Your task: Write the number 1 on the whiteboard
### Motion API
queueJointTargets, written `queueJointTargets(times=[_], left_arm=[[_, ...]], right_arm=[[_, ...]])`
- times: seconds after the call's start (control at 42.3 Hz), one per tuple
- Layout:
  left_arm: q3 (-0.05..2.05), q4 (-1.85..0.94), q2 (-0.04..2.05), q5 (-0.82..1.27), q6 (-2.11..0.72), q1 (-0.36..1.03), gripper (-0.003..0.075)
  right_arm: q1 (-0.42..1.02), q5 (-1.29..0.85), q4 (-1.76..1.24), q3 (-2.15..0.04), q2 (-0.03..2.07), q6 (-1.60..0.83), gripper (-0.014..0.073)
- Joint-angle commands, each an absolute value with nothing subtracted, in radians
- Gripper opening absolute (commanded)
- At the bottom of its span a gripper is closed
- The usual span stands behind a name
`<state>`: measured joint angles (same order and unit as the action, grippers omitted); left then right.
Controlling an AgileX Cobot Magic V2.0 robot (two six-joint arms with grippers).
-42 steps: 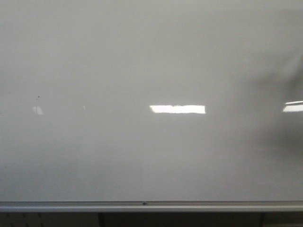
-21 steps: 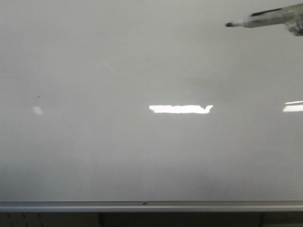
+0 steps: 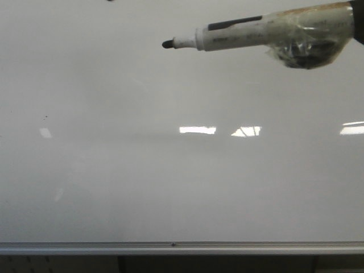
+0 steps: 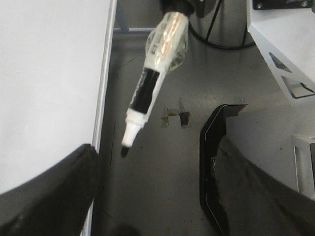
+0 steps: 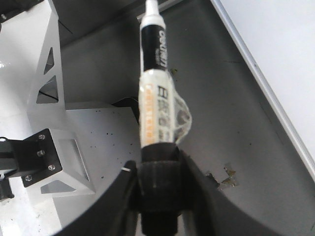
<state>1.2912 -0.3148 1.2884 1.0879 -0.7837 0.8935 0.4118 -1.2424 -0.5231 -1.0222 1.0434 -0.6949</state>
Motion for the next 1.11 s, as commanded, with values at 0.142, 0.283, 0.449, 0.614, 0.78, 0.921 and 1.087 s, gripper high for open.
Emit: queueJointTargets(times=[0.142,0.283,0.449,0.614,0.78,0.921,1.087], left_arm=[[1.436,-0.331,1.422,1.102,-0.811,0.938,0.0480],[1.472,-0.331,1.490,1.113,-0.831,0.938,0.0479],[1.474,-0.331,1.508,1.110,-0.839,0.938,0.0400],[1.474,-0.331,1.508,1.106,-0.839,0.937,0.0232],[1.474,-0.331,1.508,1.103,-0.839,0.937,0.0092],[1.474,-0.331,1.508,1.103,-0.829,0.937,0.0029],[1.474,-0.288,1.508,1.101,-0.766,0.935,0.0027]], right_arm=[[0.413,-1.331,-0.564,-1.047,1.026,-0.717,-0.0076],[0.413,-1.328,-0.564,-1.047,1.026,-0.719,-0.0076],[0.413,-1.326,-0.564,-1.047,1.026,-0.719,-0.0076],[0.413,-1.325,-0.562,-1.047,1.026,-0.719,-0.0075],[0.413,-1.322,-0.552,-1.047,1.026,-0.719,-0.0062],[0.412,-1.322,-0.522,-1.047,1.026,-0.717,0.0169],[0.412,-1.306,-0.497,-1.047,1.026,-0.697,0.0458]])
